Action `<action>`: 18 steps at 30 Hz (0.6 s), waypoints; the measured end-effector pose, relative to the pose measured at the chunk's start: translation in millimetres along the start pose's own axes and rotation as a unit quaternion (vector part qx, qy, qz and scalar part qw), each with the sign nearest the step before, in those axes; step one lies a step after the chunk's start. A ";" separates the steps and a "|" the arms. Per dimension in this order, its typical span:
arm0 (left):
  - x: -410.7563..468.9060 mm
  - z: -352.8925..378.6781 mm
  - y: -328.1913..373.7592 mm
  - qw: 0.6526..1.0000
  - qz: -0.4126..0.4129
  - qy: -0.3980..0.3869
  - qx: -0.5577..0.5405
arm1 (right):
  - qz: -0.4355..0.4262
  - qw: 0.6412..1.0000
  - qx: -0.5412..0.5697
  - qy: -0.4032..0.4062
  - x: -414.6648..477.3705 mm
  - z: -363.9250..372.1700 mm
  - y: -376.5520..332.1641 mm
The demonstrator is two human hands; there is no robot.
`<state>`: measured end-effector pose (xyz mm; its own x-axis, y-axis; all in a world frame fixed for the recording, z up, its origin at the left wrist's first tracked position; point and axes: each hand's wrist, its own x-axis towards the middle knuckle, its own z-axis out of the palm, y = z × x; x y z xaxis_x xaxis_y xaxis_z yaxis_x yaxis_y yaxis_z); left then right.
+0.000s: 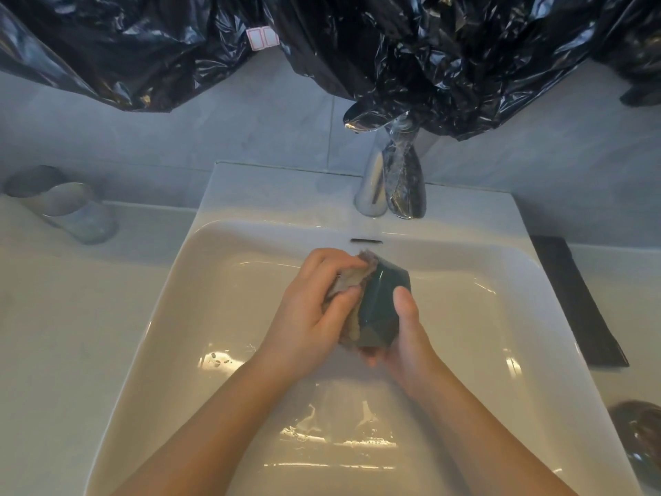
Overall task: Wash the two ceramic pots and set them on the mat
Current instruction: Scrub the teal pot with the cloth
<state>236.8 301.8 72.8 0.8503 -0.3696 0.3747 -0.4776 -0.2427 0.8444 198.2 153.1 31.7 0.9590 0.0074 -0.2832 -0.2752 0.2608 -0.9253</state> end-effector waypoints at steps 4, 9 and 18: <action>-5.5 -6.2 -6.1 0.996 0.062 -0.068 -0.007 | -0.013 0.997 0.066 0.038 2.1 -7.2 -2.9; -5.5 -15.2 -16.0 0.991 0.069 -0.092 0.068 | 0.018 0.991 0.127 -0.026 -0.8 -13.6 -4.9; 15.0 -17.0 8.2 0.984 -0.144 0.095 -0.039 | 0.013 0.996 -0.041 -0.073 -11.5 14.5 -22.5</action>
<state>249.5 309.5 91.9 0.9773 -0.1203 0.1745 -0.1992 -0.2410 0.9499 194.3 161.2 59.5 0.9492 0.1556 -0.2735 -0.2993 0.1788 -0.9372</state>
